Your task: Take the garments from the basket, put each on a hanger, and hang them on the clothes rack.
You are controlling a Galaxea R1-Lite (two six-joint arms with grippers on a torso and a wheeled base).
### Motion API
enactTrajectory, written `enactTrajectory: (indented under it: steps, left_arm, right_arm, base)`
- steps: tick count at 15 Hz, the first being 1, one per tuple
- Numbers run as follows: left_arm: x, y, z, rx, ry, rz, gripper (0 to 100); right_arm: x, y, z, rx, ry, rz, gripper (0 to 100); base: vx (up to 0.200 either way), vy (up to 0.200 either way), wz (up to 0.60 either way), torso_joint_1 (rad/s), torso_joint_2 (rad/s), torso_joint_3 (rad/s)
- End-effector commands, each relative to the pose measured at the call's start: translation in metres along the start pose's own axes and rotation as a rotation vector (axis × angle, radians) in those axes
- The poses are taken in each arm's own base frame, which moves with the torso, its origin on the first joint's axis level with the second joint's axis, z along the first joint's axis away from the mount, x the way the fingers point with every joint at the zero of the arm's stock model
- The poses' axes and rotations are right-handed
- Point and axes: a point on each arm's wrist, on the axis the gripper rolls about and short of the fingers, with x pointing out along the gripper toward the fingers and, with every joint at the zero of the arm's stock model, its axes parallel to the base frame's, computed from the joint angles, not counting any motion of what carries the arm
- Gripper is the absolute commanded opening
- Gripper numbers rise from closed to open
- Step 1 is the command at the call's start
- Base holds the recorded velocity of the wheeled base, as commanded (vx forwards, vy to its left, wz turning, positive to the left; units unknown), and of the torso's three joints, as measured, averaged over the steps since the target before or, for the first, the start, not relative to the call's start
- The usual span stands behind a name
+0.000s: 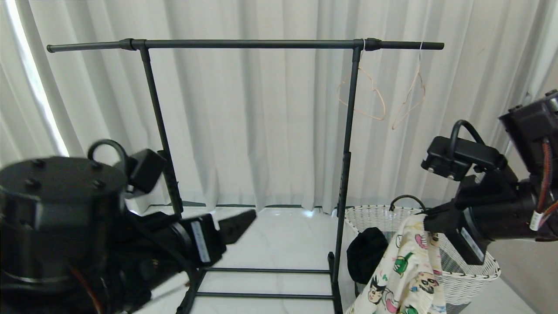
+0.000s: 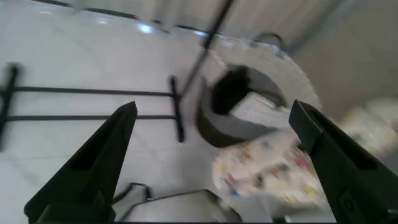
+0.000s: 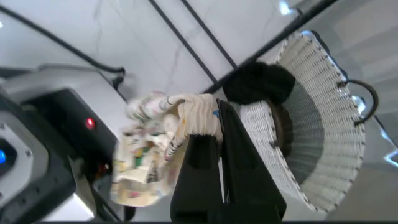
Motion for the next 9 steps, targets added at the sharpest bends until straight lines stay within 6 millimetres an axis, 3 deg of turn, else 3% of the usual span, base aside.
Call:
enactTrajectory:
  steps: [1,5,9]
  left_arm:
    - [0.032,-0.012,-0.065,0.128,0.134,-0.031,100]
    - [0.063,-0.008,-0.099,0.216,0.033,-0.13,100]
    - [0.07,-0.021,-0.107,0.279,-0.006,-0.318,100]
  right_arm:
    - [0.023,0.001,0.018,0.007,-0.004,0.018,0]
    - [0.039,-0.003,0.039,0.017,-0.027,0.022,0]
    - [0.045,0.004,0.05,0.04,-0.045,0.047,0]
  base:
    - [0.0,0.0,0.0,0.0,0.0,0.0]
    - [0.0,0.0,0.0,0.0,0.0,0.0]
    - [0.0,0.0,0.0,0.0,0.0,0.0]
